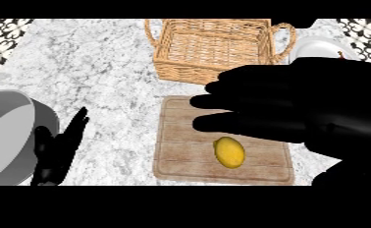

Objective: Pick the lemon from the cutting board and place it in the basket

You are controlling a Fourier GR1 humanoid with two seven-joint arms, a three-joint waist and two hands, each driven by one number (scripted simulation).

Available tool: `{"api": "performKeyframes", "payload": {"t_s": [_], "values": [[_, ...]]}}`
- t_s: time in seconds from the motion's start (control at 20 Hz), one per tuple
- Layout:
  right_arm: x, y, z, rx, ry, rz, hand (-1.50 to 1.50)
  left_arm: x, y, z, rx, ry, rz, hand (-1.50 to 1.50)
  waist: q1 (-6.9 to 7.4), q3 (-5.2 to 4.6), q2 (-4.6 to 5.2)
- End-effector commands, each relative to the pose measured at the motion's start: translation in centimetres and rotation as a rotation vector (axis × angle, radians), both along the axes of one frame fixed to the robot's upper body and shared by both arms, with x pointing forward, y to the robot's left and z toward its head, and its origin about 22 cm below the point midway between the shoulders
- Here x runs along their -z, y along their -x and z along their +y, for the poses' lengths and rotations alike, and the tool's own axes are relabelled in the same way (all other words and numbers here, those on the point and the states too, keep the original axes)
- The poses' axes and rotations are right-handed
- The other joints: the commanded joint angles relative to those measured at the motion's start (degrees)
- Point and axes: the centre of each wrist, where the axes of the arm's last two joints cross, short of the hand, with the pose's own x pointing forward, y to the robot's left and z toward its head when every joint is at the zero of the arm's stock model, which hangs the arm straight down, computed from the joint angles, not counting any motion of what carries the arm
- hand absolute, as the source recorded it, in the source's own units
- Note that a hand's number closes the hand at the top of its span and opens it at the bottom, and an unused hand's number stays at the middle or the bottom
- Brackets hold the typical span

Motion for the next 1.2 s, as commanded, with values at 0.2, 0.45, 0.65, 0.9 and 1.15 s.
{"api": "performKeyframes", "payload": {"t_s": [0.2,0.45,0.65,0.9,1.15], "values": [[-6.1,-0.9,-1.8,-0.021,0.320,-0.016,-1.50,0.9,-0.3,-0.4,-0.023,0.005,0.127,0.00,-0.12,-0.53,0.63],[-6.0,-2.1,-1.7,-0.018,0.330,-0.013,-1.50,1.5,-0.1,-1.2,-0.028,-0.003,0.142,0.00,0.16,-0.48,0.71],[-3.3,-1.7,-2.0,-0.035,0.324,0.022,-1.50,2.0,1.5,0.1,-0.026,0.009,0.142,0.00,-0.15,-0.41,0.60],[-0.5,-1.9,0.2,-0.049,0.298,0.053,-1.50,2.7,0.5,0.7,-0.028,0.005,0.154,0.00,-0.39,-0.52,0.64],[2.7,-1.2,0.2,-0.057,0.263,0.075,-1.50,2.8,1.6,-0.5,-0.026,0.013,0.134,0.00,-0.23,-0.42,0.57]]}}
